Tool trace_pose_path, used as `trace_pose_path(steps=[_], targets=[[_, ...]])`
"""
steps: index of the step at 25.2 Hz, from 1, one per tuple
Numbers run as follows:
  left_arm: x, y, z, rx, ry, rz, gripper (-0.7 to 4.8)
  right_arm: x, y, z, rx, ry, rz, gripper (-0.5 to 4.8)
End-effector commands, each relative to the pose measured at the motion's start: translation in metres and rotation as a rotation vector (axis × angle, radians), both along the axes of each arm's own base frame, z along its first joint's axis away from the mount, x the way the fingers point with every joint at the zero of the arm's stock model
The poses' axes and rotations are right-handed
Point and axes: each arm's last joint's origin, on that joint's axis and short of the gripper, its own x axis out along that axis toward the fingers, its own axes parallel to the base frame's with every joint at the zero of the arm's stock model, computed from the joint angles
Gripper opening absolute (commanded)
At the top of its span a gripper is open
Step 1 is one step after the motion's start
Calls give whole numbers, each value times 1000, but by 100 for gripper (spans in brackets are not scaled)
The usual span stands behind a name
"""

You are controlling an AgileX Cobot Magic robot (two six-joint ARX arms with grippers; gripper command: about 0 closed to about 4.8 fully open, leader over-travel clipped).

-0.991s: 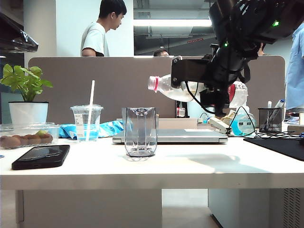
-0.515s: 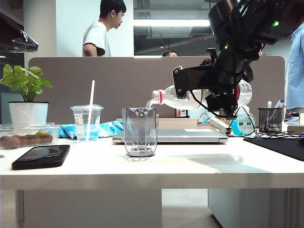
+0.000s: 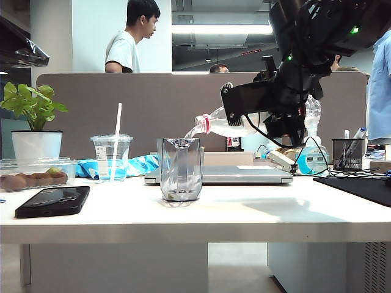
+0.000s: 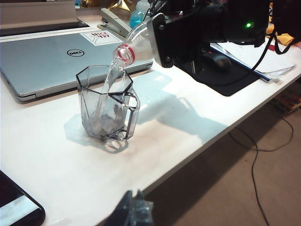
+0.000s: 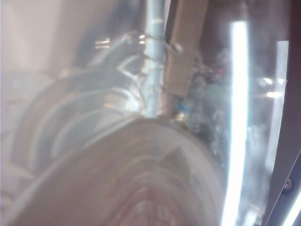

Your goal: Pick up the mineral water bottle on the table and pour water into the mug until it's half full.

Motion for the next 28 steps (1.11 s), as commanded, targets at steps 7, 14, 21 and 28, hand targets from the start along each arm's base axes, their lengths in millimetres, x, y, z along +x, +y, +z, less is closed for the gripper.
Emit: trace_pose_path(steps=[7,14,21,28], targets=[[0,0,2,-3,-10,-4,-3,1,1,12,23,-69,3,265],[0,0,2,-3,-10,-4,-3,2,1,15,9,-105,12,265],[0,0,2,-3,-10,-4,-3,2,2,16,-7,-113,17,265],[0,0,2,-3,-10,-4,-3,2,2,17,-7,-125,18,264]])
